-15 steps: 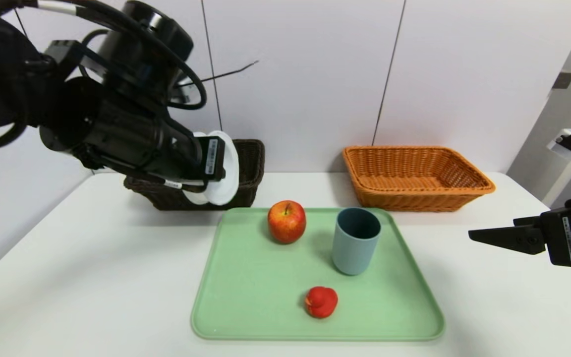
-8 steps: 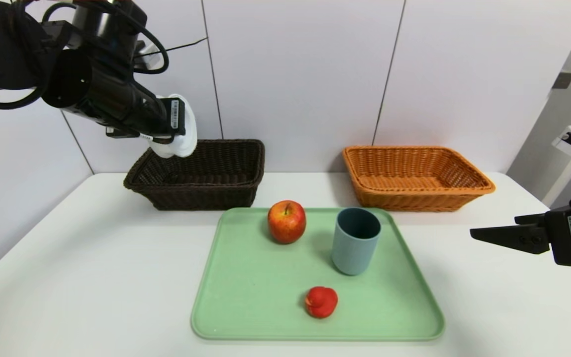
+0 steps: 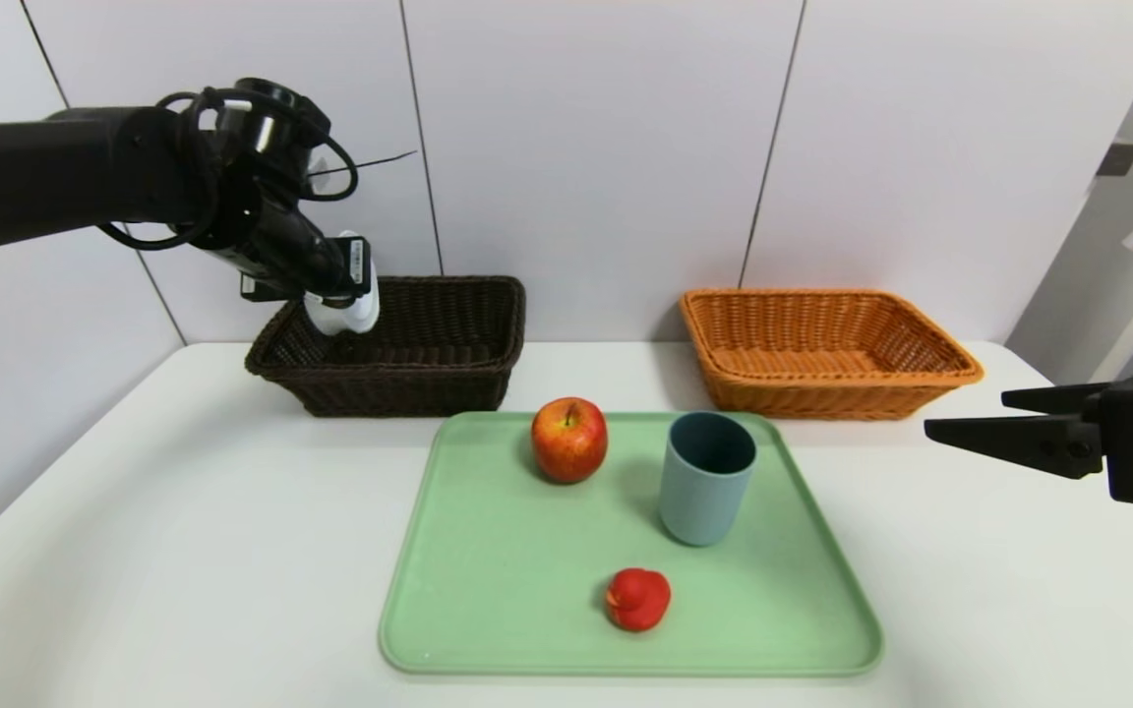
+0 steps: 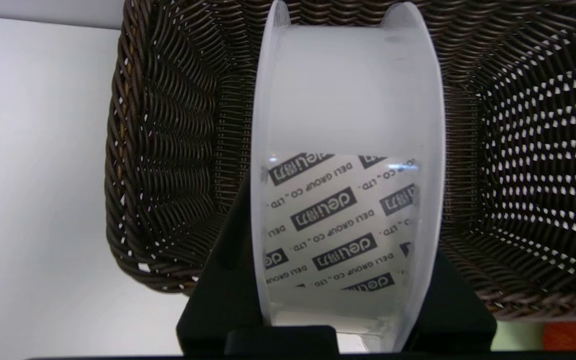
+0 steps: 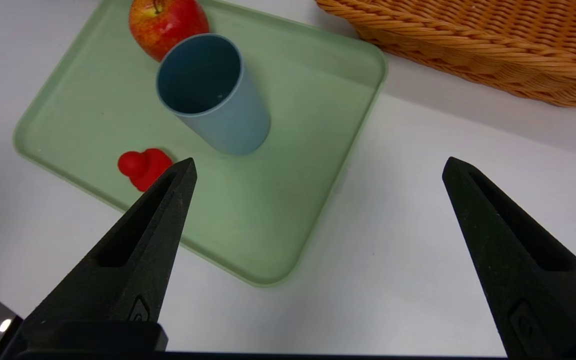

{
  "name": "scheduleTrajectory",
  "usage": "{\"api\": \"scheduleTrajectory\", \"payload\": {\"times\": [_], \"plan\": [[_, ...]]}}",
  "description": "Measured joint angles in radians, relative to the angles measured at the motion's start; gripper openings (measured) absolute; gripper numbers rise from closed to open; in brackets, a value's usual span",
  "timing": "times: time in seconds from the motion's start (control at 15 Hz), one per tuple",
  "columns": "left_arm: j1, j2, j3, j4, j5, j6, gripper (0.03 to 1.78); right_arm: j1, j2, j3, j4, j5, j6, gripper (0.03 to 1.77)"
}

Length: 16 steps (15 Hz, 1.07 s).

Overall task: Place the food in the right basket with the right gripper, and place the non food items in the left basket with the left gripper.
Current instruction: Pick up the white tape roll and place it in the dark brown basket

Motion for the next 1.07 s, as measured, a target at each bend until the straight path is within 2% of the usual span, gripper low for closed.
{"api": "scheduleTrajectory", "payload": {"times": [0.4, 0.87, 1.07], "plan": [[0.027, 0.111, -0.011, -0.122, 0.0, 0.026, 0.59, 0.02, -0.007, 0.006, 0.001, 0.007, 0.002, 1.7], [0.099, 0.152, -0.011, -0.131, 0.001, 0.081, 0.59, 0.022, -0.009, 0.021, 0.001, 0.007, 0.003, 1.7], [0.106, 0.154, -0.011, -0.13, 0.0, 0.081, 0.9, 0.027, -0.009, 0.023, 0.002, 0.007, 0.004, 1.7]]}}
